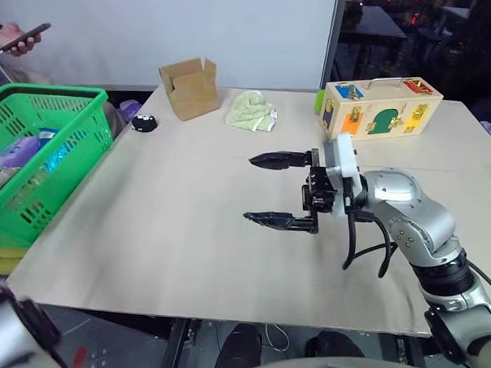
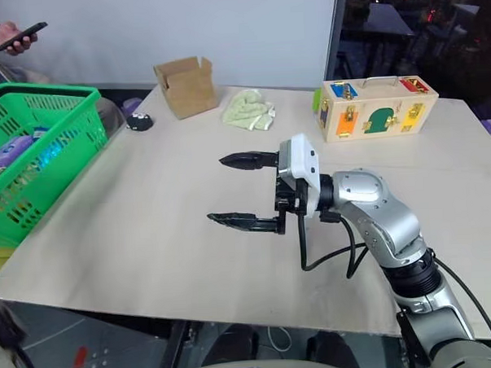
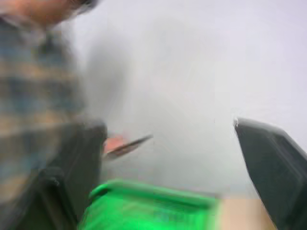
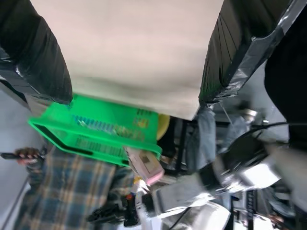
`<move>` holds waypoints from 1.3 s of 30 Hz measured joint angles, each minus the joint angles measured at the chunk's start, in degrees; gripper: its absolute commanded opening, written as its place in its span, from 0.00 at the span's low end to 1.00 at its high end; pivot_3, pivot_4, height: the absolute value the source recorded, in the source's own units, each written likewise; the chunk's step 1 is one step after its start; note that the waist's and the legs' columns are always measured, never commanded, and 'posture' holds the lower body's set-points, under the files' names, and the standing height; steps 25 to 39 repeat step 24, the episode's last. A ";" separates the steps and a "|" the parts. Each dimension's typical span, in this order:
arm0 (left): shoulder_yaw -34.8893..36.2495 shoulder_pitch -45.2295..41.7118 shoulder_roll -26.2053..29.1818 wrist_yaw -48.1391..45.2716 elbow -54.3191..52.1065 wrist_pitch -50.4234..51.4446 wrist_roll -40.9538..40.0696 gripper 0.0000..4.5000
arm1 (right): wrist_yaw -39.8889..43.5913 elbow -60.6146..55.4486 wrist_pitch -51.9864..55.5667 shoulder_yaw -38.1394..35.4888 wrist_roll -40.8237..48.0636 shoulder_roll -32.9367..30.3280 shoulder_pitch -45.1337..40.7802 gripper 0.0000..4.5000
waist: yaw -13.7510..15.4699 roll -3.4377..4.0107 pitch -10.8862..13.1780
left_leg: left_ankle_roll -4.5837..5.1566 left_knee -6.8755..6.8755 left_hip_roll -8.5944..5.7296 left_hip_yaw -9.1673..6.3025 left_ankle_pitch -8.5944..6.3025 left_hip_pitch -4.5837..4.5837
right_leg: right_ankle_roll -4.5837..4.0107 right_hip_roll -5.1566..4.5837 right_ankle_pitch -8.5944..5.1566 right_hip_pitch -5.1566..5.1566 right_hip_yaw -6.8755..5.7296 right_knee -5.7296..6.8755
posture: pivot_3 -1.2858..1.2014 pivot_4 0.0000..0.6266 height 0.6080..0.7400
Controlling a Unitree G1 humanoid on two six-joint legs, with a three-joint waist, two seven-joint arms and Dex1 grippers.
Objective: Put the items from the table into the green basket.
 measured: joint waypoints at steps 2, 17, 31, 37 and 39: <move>-1.90 8.77 -1.53 -0.24 -13.01 7.64 -5.23 1.00 | -0.71 -0.20 0.36 -0.55 0.08 -0.45 -0.16 1.00 | -0.74 0.03 0.02 | 0.01 -0.07 0.05 0.15 -0.01 0.26 | -0.02 0.08 -0.01 0.12 0.15 0.04 | 0.59 0.00 1.00; -26.00 18.34 -14.38 7.78 -38.03 23.61 -6.64 1.00 | -18.73 -4.60 15.05 -12.60 -5.92 -13.59 12.83 1.00 | -1.83 0.75 0.04 | 0.25 0.06 -0.04 0.70 -0.14 0.51 | -0.01 0.15 -0.03 0.35 0.84 -0.21 | 0.52 0.00 1.00; -31.76 16.68 -18.06 12.16 -38.37 25.25 -1.03 1.00 | -24.69 -8.57 19.85 -18.08 -7.02 -14.95 20.04 1.00 | -5.55 0.86 0.09 | 0.31 0.08 -0.01 0.81 -0.17 0.54 | 0.15 0.20 -0.12 0.35 0.95 -0.22 | 0.50 0.03 1.00; -31.76 16.68 -18.06 12.16 -38.37 25.25 -1.03 1.00 | -24.69 -8.57 19.85 -18.08 -7.02 -14.95 20.04 1.00 | -5.55 0.86 0.09 | 0.31 0.08 -0.01 0.81 -0.17 0.54 | 0.15 0.20 -0.12 0.35 0.95 -0.22 | 0.50 0.03 1.00; -31.76 16.68 -18.06 12.16 -38.37 25.25 -1.03 1.00 | -24.69 -8.57 19.85 -18.08 -7.02 -14.95 20.04 1.00 | -5.55 0.86 0.09 | 0.31 0.08 -0.01 0.81 -0.17 0.54 | 0.15 0.20 -0.12 0.35 0.95 -0.22 | 0.50 0.03 1.00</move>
